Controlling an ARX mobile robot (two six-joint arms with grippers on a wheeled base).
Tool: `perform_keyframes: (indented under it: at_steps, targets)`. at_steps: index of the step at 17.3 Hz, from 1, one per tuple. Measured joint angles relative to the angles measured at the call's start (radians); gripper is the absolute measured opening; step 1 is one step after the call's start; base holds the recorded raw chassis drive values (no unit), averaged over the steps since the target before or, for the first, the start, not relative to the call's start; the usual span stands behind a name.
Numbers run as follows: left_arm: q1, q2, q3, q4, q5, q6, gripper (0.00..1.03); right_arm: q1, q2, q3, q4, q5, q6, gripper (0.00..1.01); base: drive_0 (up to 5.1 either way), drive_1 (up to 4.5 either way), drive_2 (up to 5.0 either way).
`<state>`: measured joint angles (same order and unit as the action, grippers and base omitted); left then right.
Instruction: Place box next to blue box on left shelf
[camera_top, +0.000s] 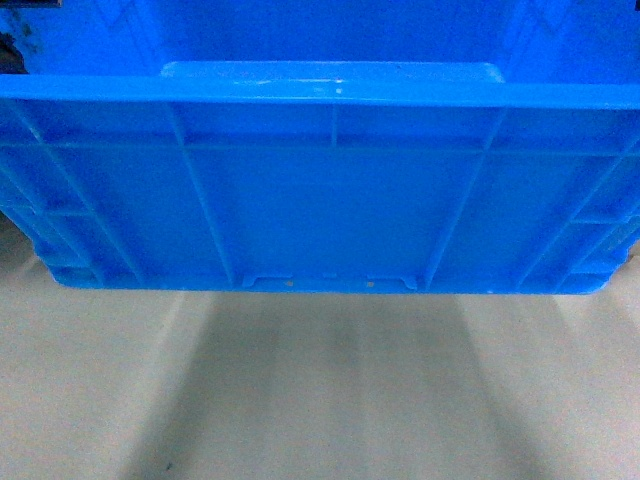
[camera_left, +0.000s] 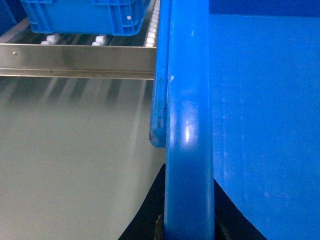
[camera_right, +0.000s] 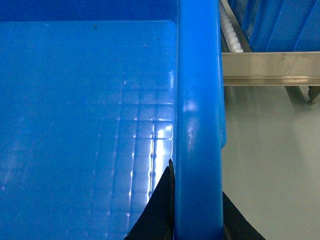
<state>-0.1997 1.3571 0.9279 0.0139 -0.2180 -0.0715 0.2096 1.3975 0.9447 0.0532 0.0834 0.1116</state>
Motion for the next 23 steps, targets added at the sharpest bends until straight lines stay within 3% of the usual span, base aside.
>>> perform_keyframes:
  at_steps: [15,23]
  targets:
    - [0.000,0.000,0.000,0.002,0.000,0.000,0.08,0.000,0.000,0.000,0.001,0.000,0.000,0.08,0.0,0.00,0.0]
    - [0.000,0.000,0.000,0.003,-0.001,0.000,0.08,0.000,0.001,0.000,0.003,0.000,0.000,0.08,2.8,2.43,-4.8]
